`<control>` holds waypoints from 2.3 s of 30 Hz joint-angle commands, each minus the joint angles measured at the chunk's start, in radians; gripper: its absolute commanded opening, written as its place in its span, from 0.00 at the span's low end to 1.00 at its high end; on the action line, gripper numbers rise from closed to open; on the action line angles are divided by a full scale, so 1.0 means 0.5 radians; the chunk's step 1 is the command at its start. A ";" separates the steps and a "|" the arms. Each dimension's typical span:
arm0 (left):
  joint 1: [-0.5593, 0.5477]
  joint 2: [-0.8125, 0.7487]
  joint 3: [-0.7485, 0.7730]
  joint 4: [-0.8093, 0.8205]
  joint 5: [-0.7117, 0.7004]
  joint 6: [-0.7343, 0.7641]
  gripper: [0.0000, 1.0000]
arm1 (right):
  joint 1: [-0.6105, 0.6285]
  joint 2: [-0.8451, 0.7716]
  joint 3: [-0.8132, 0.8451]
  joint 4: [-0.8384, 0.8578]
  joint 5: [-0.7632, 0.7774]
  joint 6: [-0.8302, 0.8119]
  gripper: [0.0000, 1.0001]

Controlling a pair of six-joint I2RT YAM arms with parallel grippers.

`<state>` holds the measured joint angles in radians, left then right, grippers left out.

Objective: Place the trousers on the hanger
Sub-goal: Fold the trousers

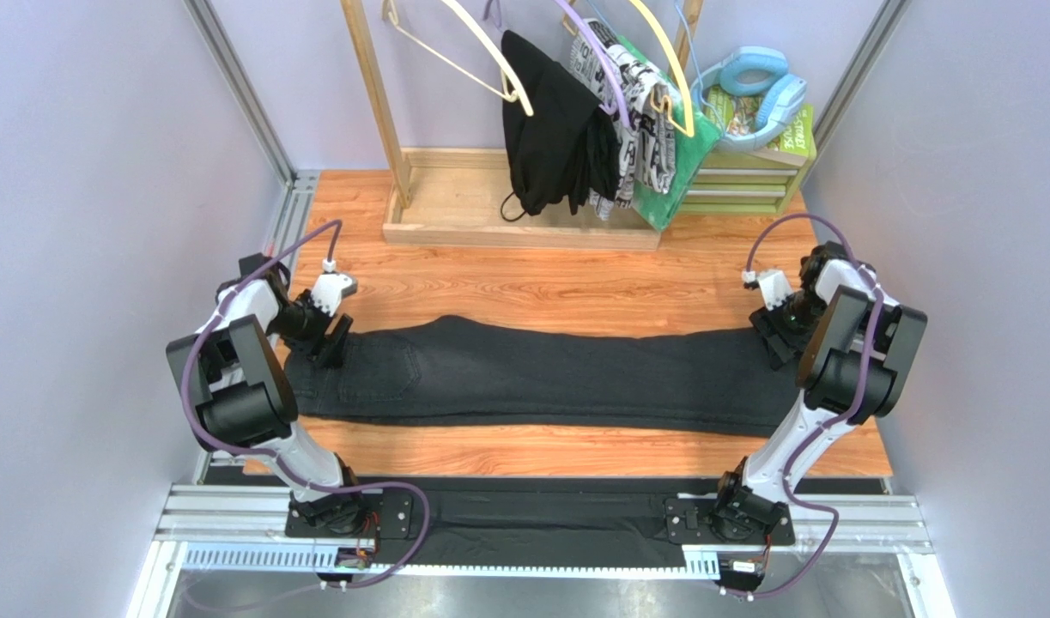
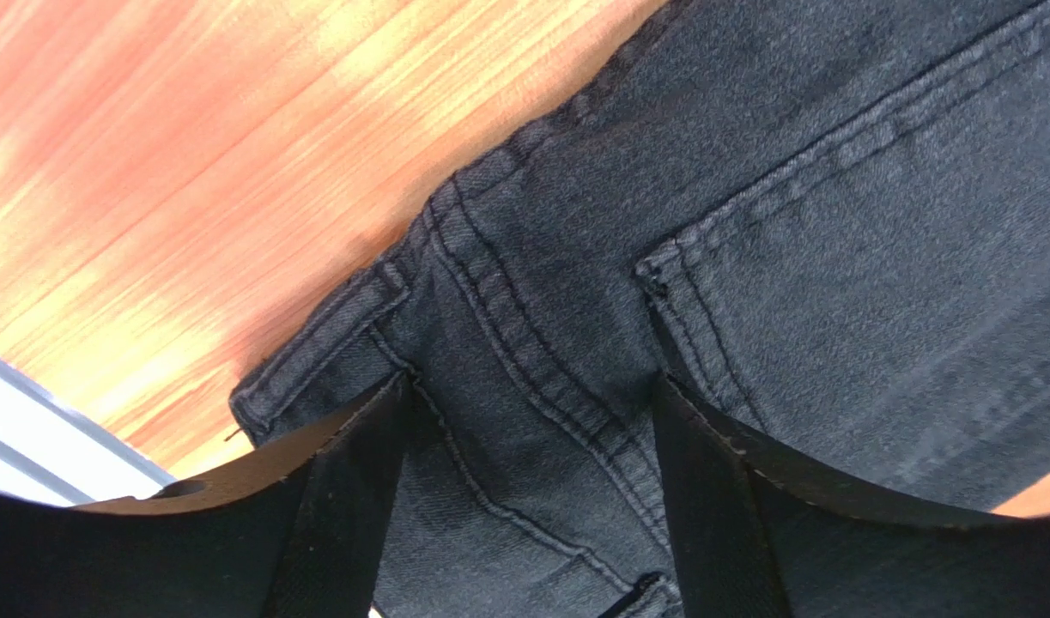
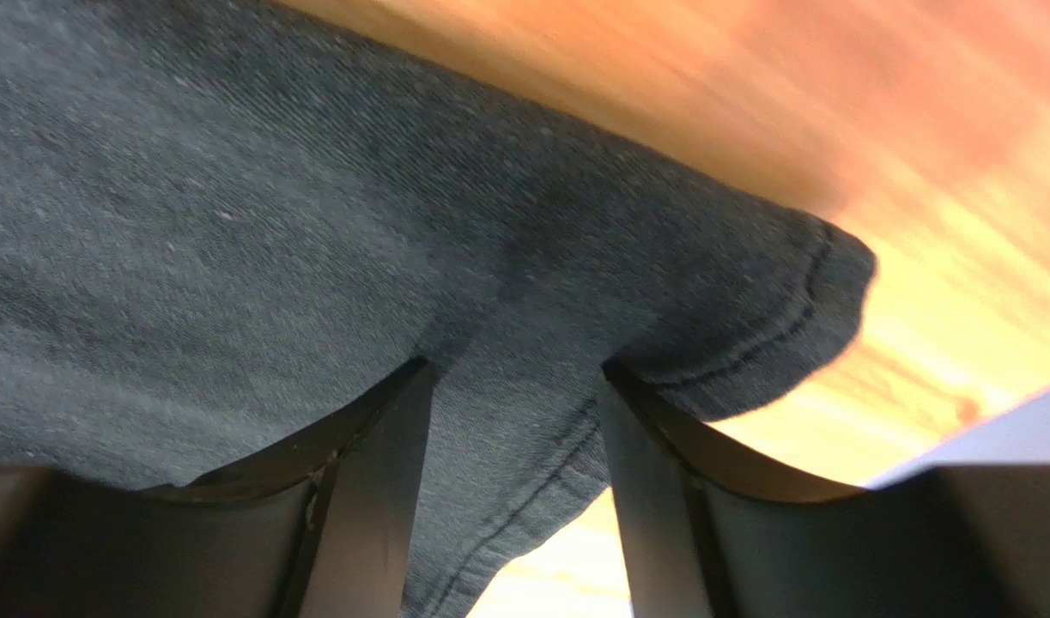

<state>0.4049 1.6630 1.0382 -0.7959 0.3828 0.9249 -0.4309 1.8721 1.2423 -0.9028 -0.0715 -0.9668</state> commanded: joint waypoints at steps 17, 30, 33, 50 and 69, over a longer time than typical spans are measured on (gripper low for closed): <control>0.095 -0.117 0.304 -0.191 0.459 -0.478 0.92 | 1.133 -0.440 0.178 0.353 -1.357 1.519 0.56; 0.310 0.052 0.384 -0.086 0.091 -0.905 0.92 | 1.963 0.385 0.718 1.280 -1.216 2.501 0.62; 0.334 0.131 0.454 -0.123 -0.011 -0.908 0.92 | 2.040 0.587 0.930 1.315 -1.201 2.605 0.65; 0.362 0.270 0.311 -0.154 0.112 -0.920 0.71 | 2.258 1.128 1.310 1.394 -1.403 2.891 0.58; 0.445 0.315 0.608 0.027 0.409 -1.043 0.31 | 2.101 1.229 1.789 1.134 -1.265 2.692 0.80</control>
<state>0.6064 1.8023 1.2556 -0.8295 0.5751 0.4213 0.6353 2.4779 2.0457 -0.2695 -0.7525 0.4633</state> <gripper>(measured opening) 0.037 0.394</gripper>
